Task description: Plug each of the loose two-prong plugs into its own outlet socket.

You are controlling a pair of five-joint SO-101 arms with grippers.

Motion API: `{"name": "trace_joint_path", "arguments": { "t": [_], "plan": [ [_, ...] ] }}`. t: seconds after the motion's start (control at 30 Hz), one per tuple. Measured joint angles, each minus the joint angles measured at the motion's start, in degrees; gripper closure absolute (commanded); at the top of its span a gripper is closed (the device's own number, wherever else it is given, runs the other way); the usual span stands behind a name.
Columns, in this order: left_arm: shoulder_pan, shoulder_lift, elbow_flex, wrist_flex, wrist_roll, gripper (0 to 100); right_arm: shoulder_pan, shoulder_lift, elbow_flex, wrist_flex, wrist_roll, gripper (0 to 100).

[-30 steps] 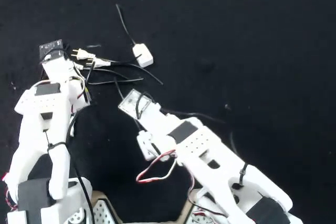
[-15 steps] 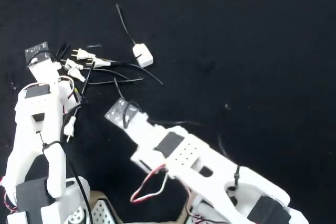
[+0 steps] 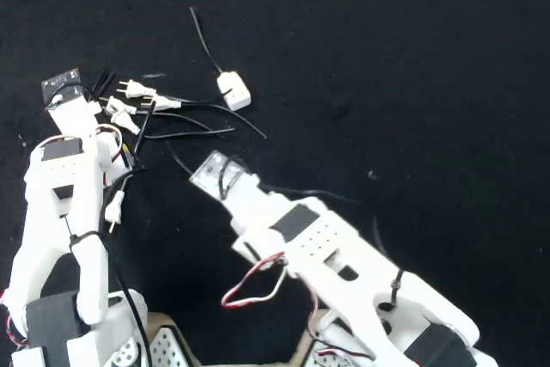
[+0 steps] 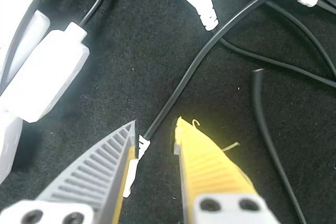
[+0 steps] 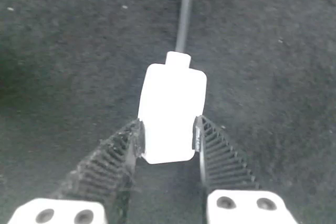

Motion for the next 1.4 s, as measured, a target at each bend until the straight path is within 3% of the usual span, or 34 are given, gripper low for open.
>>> {"name": "trace_joint_path", "arguments": {
  "t": [0.33,0.53,0.7,0.87,1.07,1.23,1.33,1.4],
  "plan": [
    [0.0,0.0,0.0,0.0,0.0,87,0.3,0.0,0.0,0.0,0.1,85.1],
    [0.0,0.0,0.0,0.4,0.0,87,3.7,0.0,0.0,2.0,4.6,76.4],
    [0.0,0.0,0.0,0.7,0.0,87,4.1,0.0,0.0,2.2,5.3,77.0],
    [0.6,0.0,0.0,1.2,0.0,87,4.1,0.0,0.0,2.2,8.7,83.1],
    [6.7,0.0,0.0,4.7,-2.1,87,4.8,-0.3,4.1,-2.5,20.3,93.4],
    [9.7,0.0,0.0,4.8,-5.4,87,9.0,-0.5,4.2,-4.1,20.8,93.5],
    [9.8,0.0,0.0,4.8,-5.4,87,10.8,-0.5,4.2,-4.2,19.4,91.0],
    [10.6,0.0,0.0,4.8,-5.4,87,11.0,-0.5,4.2,-4.2,17.8,83.3]
  ]
}}
